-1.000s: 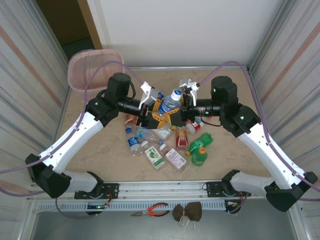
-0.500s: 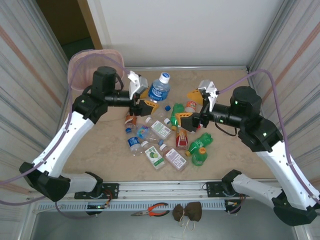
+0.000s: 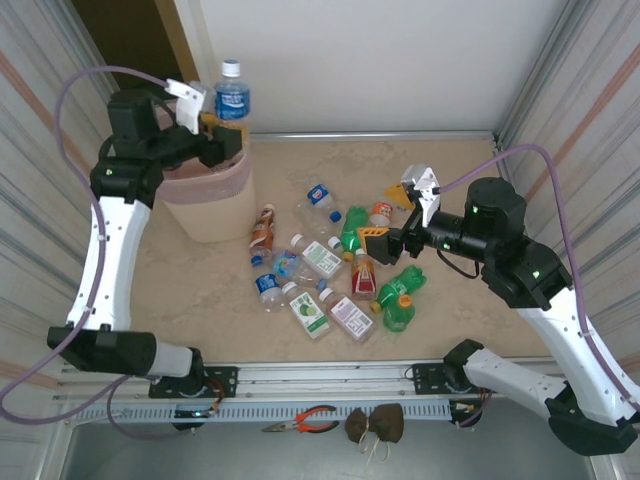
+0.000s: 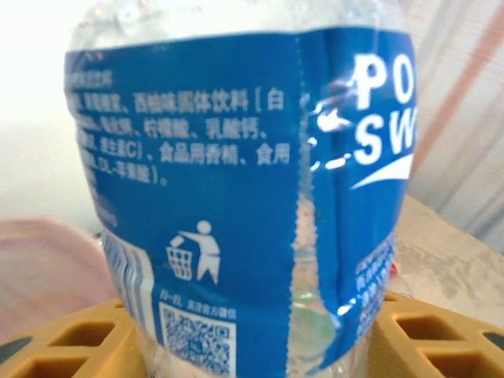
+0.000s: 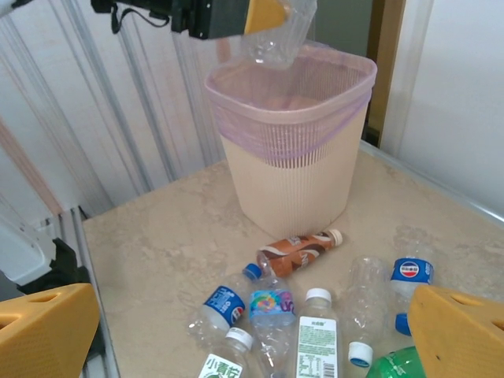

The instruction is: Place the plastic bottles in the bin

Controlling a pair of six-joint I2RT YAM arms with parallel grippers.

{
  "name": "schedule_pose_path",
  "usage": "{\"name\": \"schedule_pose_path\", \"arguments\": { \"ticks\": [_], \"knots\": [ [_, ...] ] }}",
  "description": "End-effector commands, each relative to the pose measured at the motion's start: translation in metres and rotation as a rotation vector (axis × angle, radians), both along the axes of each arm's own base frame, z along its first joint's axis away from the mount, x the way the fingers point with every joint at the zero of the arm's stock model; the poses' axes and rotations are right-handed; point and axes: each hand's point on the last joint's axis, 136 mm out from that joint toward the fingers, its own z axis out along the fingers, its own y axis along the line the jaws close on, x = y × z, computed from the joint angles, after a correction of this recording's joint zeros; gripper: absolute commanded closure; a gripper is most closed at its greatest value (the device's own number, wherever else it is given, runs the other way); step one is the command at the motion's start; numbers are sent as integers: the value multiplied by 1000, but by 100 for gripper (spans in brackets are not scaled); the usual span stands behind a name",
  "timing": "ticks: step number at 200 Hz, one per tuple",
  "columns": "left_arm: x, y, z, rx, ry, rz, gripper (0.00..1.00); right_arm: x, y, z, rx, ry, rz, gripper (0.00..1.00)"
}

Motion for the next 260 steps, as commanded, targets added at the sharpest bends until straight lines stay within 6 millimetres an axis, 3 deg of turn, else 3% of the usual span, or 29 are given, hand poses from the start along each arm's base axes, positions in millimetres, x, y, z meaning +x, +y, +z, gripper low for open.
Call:
{"name": "schedule_pose_path", "arguments": {
  "ticks": [1, 69, 99, 151, 201, 260],
  "knots": [
    [20, 23, -1, -68, 92, 84, 47, -1, -3, 1, -19, -27, -11, 1],
    [72, 60, -58, -36, 315, 252, 47, -1, -9, 2, -26, -47, -36, 1],
    [85, 71, -93, -34, 424, 342, 54, 0, -11, 0, -38, -45, -48, 1],
    [87, 71, -159, -47, 620, 367, 51, 2, -11, -6, -49, -33, -52, 1],
    [81, 68, -228, -50, 917, 407, 47, 3, -13, -10, -67, -40, -66, 1],
    [74, 62, -282, 93, 1043, 397, 39, 3, -16, -10, -77, -41, -74, 1]
  ]
}}
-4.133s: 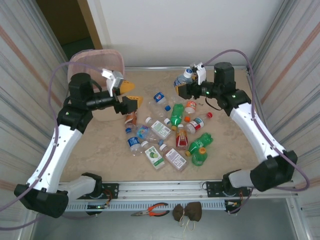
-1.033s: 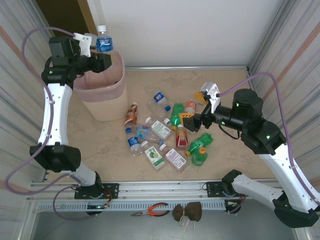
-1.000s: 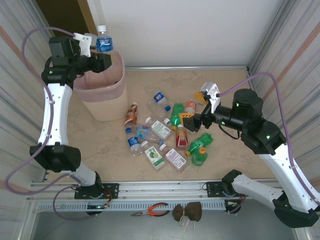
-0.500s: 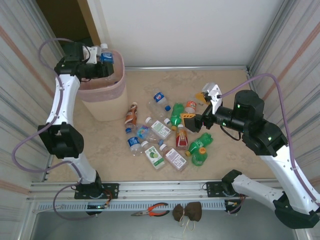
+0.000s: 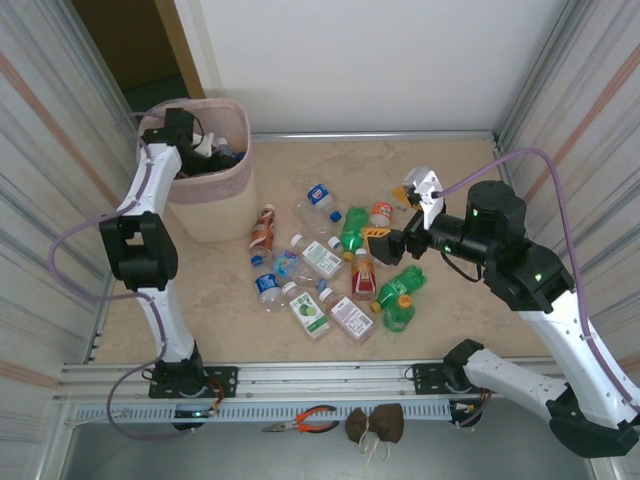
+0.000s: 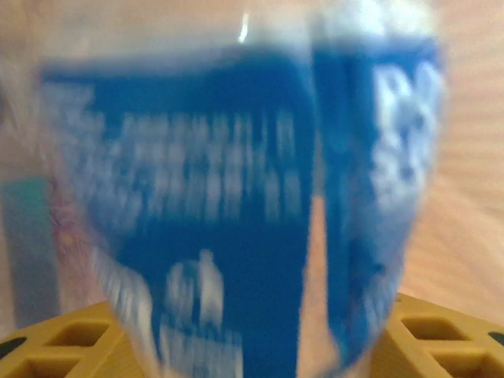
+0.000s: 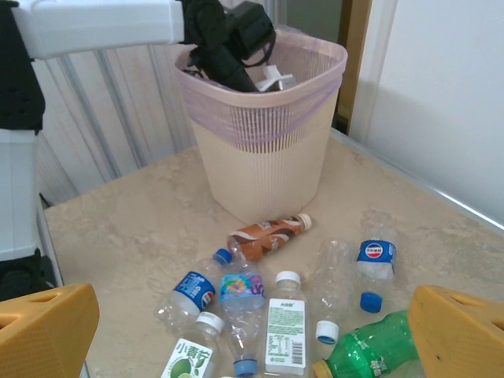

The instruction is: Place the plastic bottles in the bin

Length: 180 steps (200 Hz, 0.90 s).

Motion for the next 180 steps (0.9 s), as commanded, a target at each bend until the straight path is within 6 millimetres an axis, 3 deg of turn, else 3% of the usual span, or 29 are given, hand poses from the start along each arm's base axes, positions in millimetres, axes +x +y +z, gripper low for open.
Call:
{"name": "schedule_pose_path", "arguments": {
  "ticks": [1, 31, 71, 125, 180],
  "knots": [
    [-9, 2, -13, 50, 70, -22, 39, -4, -5, 1, -14, -19, -10, 1],
    [-8, 5, -22, 75, 98, -23, 33, -2, -7, -2, -24, -12, -25, 1],
    [-4, 5, -15, 75, 76, -13, 25, 0, -10, -10, -43, 10, -45, 1],
    [-2, 3, 5, 58, 32, -7, 20, 3, -18, -26, -78, 65, -99, 1],
    [-1, 1, 34, 47, -31, -6, 12, -2, -33, -62, -143, 137, -155, 0]
  ]
}}
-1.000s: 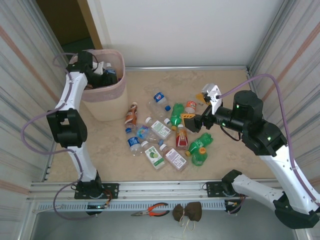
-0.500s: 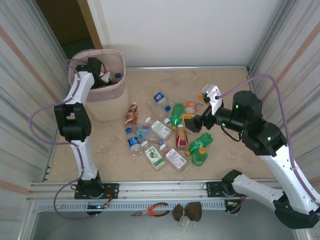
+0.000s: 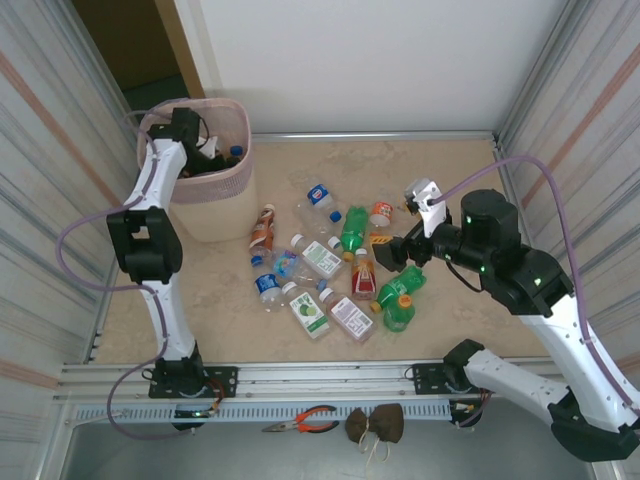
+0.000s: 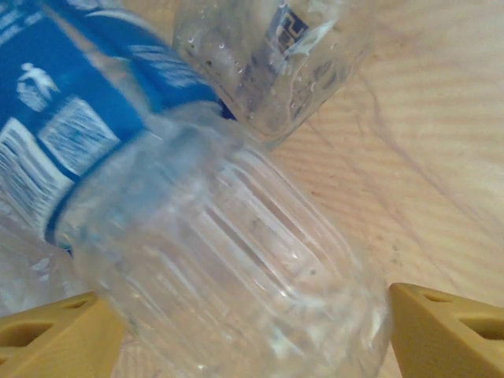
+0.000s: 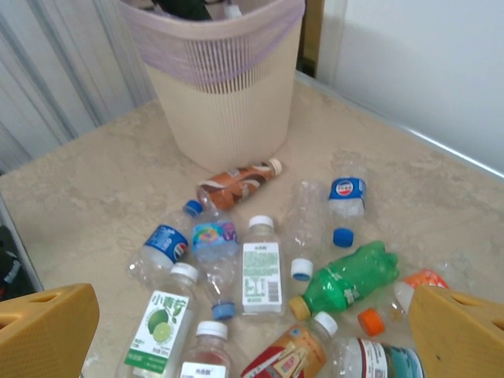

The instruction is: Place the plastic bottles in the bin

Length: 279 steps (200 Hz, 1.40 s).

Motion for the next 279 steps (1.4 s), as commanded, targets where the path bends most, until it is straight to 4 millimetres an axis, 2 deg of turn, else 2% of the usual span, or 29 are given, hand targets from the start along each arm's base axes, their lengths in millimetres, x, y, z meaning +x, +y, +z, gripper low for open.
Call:
{"name": "schedule_pose_path", "arguments": {
  "ticks": [1, 34, 90, 122, 141, 153, 176, 213, 247, 279],
  "knots": [
    [-3, -6, 41, -21, -80, -10, 13, -5, -11, -19, -28, 47, -46, 0],
    [-7, -6, 71, -26, -140, -8, 13, -11, -18, -48, -52, 141, -79, 4],
    [-23, -9, 130, -42, -273, -8, 13, -24, -36, -112, -87, 349, -218, 13],
    [-34, -13, 154, -52, -330, -10, 14, -29, -42, -144, -78, 449, -331, 17],
    [-40, -15, 166, -60, -359, -11, 14, -33, -52, -173, -149, 557, -439, 19],
    [-43, -18, 174, -67, -376, -14, 14, -34, -54, -181, -202, 578, -485, 19],
    [-48, -23, 185, -74, -402, -22, 14, -32, -62, -193, -265, 611, -609, 17],
    [-54, -26, 189, -79, -412, -29, 14, -46, -67, -225, -301, 744, -718, 12],
    [-56, -29, 189, -91, -414, -29, 14, -53, -54, -248, -261, 821, -698, 12],
    [-57, -33, 192, -94, -424, -38, 13, -55, -52, -266, -271, 851, -707, 13]
  ]
}}
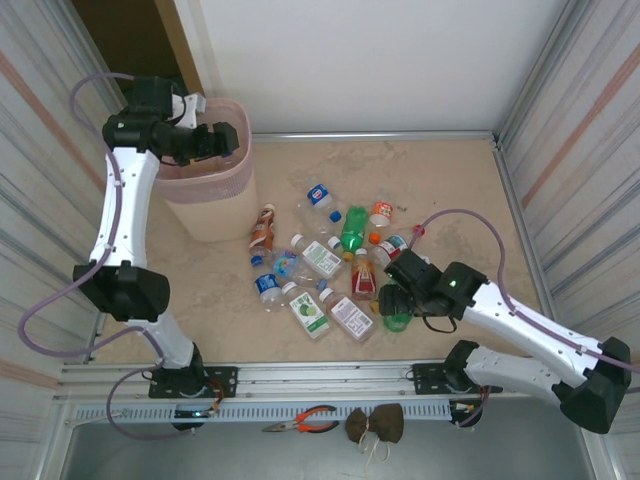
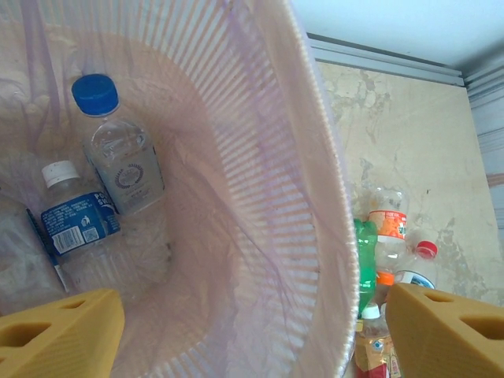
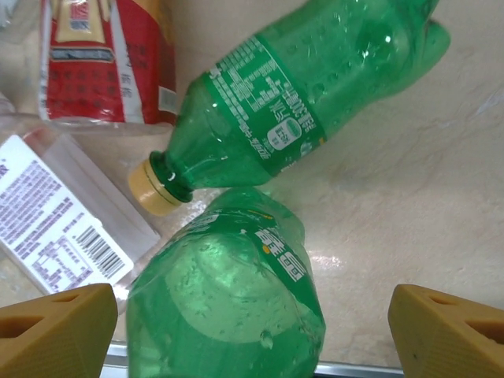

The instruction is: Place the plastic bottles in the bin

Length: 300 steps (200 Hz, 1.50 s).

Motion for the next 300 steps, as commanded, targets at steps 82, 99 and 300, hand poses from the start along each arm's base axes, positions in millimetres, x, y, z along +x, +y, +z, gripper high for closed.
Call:
{"name": "schedule_pose_path", "arguments": {
  "ticks": [82, 99, 300],
  "knots": [
    [-8, -13, 9, -41, -32, -29, 13, -7, 3, -23, 7, 50, -40, 22],
    [-9, -13, 10, -42, -35, -30, 13, -7, 4, -23, 11, 54, -39, 25],
    [-99, -86, 91, -180, -676, -591, 18, 14, -15, 88, 179, -149, -30, 40]
  ]
}}
